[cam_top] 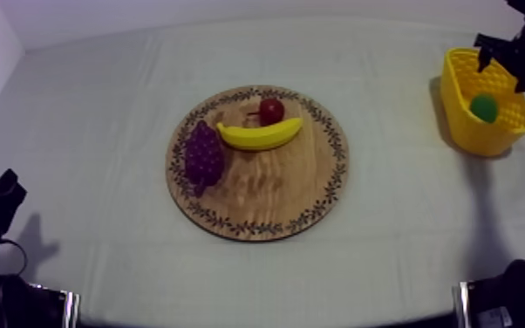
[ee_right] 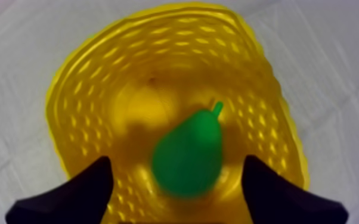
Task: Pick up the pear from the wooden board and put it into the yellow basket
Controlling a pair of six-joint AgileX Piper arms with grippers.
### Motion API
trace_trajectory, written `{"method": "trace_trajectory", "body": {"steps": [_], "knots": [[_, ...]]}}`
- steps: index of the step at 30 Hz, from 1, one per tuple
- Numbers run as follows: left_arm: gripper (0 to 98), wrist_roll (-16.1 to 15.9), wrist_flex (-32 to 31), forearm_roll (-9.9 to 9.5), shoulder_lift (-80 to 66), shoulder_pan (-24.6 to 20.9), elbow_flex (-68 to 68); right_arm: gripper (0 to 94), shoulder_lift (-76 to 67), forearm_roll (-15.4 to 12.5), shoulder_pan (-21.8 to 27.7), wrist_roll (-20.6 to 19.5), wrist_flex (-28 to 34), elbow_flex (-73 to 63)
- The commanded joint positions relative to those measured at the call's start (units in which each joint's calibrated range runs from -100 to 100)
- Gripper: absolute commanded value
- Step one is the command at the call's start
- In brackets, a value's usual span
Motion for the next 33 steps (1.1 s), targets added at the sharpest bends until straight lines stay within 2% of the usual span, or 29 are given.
{"method": "trace_trajectory", "body": {"steps": [1,6,21,29,33], "knots": [[0.1,0.0,0.0,0.00,0.0,0.0,0.0,76.3,0.1,-0.1,0.3,0.2,-1.0,0.4],[0.1,0.0,0.0,0.00,0.0,0.0,0.0,80.0,0.2,-0.7,0.7,1.1,-2.7,1.3],[0.1,0.0,0.0,0.00,0.0,0.0,0.0,68.3,-3.7,-2.8,-0.6,4.4,-5.3,4.6],[0.1,0.0,0.0,0.00,0.0,0.0,0.0,53.9,-8.7,-5.1,-0.7,7.0,-8.9,8.5],[0.1,0.0,0.0,0.00,0.0,0.0,0.0,36.4,-12.9,-8.1,0.0,10.9,-13.8,12.4]]}}
